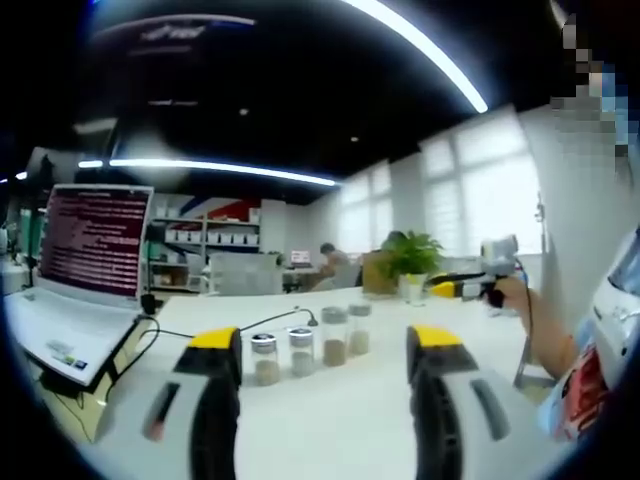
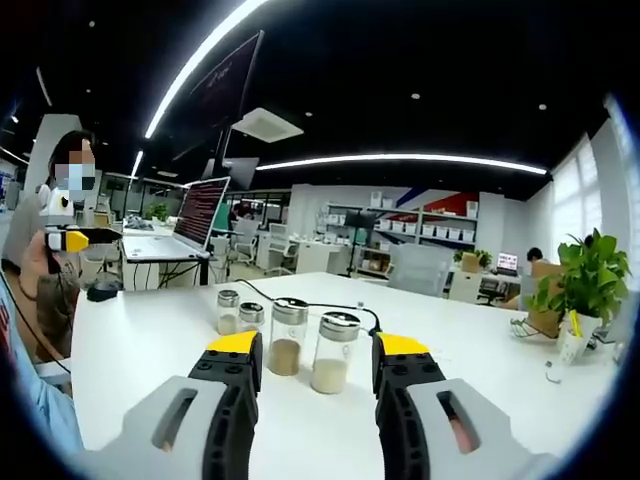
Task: Rotate the seasoning bottle until the label or dispensing opening points toward the visible target arrow and the bottle remains upright within the marked orientation range
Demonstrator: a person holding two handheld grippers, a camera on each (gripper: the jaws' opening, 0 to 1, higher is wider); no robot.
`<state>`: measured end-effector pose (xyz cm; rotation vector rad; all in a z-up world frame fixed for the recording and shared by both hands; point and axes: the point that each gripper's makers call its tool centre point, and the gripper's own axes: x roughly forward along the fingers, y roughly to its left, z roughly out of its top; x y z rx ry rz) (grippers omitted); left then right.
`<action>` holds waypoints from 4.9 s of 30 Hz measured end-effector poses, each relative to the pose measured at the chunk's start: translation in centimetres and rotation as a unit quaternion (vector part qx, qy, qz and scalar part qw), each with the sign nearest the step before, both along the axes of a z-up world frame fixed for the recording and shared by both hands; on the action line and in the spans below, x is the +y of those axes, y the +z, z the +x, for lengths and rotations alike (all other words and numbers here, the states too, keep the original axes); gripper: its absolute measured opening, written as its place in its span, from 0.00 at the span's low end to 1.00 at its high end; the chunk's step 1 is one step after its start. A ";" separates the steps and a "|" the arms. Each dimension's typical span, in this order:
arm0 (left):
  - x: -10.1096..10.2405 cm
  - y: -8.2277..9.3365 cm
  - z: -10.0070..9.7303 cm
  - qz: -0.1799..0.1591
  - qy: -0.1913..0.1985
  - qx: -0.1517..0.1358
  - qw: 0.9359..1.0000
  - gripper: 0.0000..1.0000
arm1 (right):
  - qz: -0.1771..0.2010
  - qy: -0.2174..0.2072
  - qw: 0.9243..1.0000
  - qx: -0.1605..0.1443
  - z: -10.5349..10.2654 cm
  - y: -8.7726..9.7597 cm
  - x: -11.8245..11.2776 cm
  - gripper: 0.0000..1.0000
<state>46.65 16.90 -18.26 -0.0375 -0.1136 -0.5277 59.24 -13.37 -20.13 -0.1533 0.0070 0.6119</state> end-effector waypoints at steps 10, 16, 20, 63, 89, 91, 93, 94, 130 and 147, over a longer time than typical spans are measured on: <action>0.9 -0.2 -0.1 0.006 0.007 0.002 1.000 0.70 | 0.021 -0.002 1.000 0.022 1.6 -1.0 0.7 0.44; 0.8 0.0 -0.1 0.004 0.006 0.000 1.000 0.70 | 0.013 -0.013 1.000 0.023 2.8 -1.2 0.4 0.44; 0.5 -0.2 0.0 0.004 0.000 0.003 1.000 0.70 | 0.010 -0.015 0.999 0.030 3.6 -1.6 0.7 0.44; 1.1 -0.2 0.0 -0.002 0.000 0.007 1.000 0.70 | 0.017 -0.011 0.998 0.054 8.1 -2.8 3.6 0.47; 0.9 -0.8 0.1 -0.005 -0.004 0.013 1.000 0.70 | 0.020 -0.043 0.996 0.071 13.0 -5.1 4.7 0.48; 0.9 -0.8 0.2 -0.006 -0.004 0.014 1.000 0.70 | 0.024 -0.047 0.996 0.073 13.3 -5.3 4.7 0.48; 1.0 -0.8 0.2 -0.007 -0.004 0.014 1.000 0.70 | 0.028 -0.048 0.996 0.075 13.5 -5.4 4.8 0.48; 1.0 -0.8 0.2 -0.007 -0.004 0.014 1.000 0.70 | 0.029 -0.048 0.996 0.075 13.6 -5.5 4.9 0.48; 0.9 -0.9 0.3 -0.003 -0.009 0.017 1.000 0.70 | 0.034 -0.041 0.995 0.086 16.1 -7.1 6.4 0.44; 1.2 -1.1 0.2 0.003 -0.008 0.017 1.000 0.70 | 0.037 -0.045 0.995 0.083 16.5 -7.3 6.7 0.41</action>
